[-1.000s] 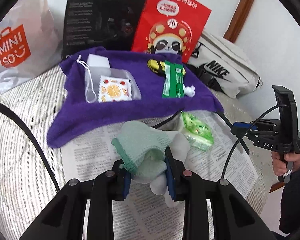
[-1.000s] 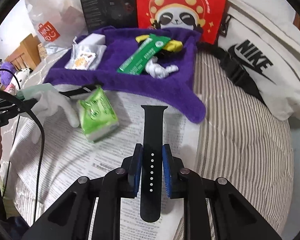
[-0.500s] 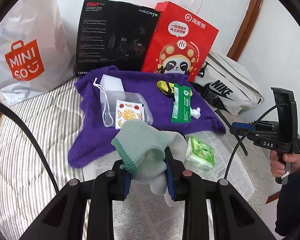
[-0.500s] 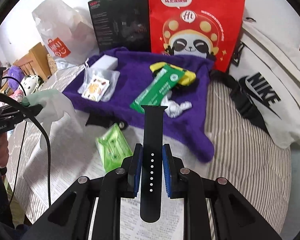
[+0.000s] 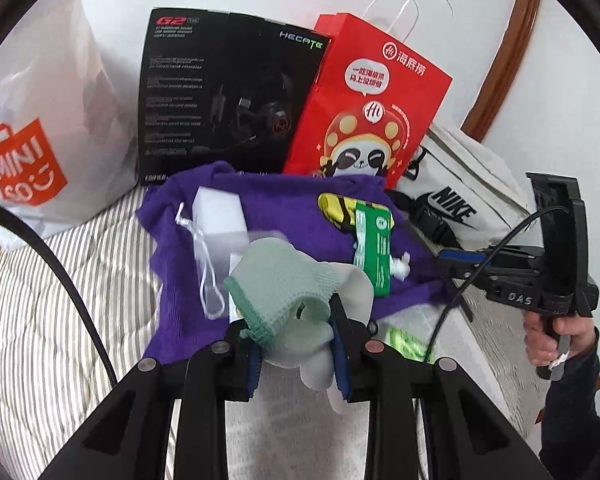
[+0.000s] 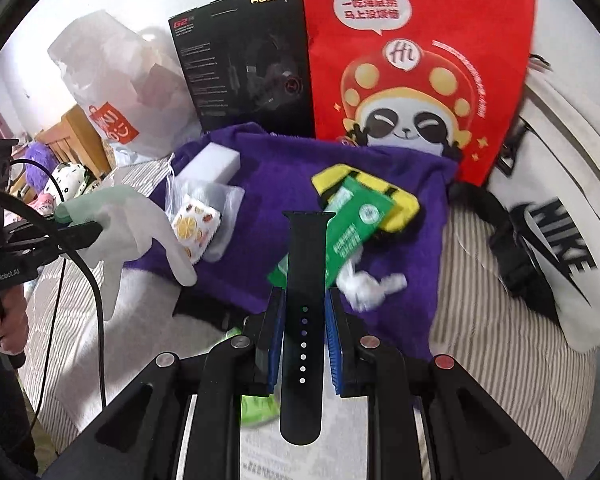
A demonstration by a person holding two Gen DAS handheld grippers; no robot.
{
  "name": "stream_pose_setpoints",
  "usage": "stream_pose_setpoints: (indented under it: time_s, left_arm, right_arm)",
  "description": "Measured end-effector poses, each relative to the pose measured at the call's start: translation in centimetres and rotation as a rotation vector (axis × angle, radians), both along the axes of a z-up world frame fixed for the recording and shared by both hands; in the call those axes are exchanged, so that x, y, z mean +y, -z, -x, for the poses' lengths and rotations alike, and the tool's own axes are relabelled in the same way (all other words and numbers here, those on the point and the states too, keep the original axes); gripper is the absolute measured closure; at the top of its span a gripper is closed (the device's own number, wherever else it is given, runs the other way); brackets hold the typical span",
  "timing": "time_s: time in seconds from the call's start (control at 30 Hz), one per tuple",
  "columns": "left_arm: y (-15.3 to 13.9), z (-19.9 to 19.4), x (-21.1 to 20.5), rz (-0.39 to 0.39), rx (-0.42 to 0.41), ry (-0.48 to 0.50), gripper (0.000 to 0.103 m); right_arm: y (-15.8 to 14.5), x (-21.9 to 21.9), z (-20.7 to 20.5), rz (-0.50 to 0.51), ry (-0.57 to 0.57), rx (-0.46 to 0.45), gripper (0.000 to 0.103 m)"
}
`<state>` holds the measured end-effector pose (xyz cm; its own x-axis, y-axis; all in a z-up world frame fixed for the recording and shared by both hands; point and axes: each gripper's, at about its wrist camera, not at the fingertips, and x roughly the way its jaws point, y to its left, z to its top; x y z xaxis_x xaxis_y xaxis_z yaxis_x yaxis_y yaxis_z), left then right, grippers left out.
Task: Organize soft objects
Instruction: 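Lift and carry the glove and strap over the purple towel with both tools, then lower the strap and glove onto the towel and open both tools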
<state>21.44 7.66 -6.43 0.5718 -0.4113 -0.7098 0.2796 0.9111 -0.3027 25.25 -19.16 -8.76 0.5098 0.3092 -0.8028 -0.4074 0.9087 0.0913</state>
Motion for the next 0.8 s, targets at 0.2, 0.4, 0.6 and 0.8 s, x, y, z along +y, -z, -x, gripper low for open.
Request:
stream_pose_setpoints:
  time_s: [0.2, 0.4, 0.6, 0.8]
  left_arm:
    - [-0.4, -2.8, -0.9, 0.002, -0.010, 0.007, 0.076]
    - [1.2, -5.3, -1.3, -0.001, 0.017, 0.003, 0.076]
    - [3.0, -6.8, -1.1, -0.015, 0.045, -0.016, 0.076]
    - [4.7, -7.5, -1.7, -0.038, 0.072, 0.000, 0.076]
  right_arm:
    - [0.1, 2.4, -3.2, -0.018, -0.045, -0.005, 0.083]
    - [1.7, 4.5, -6.2, -0.038, -0.080, 0.028, 0.083]
    - [4.1, 6.3, -8.5, -0.026, -0.093, 0.065, 0.083]
    - [6.1, 7.6, -9.6, 0.012, -0.101, 0.087, 0.083]
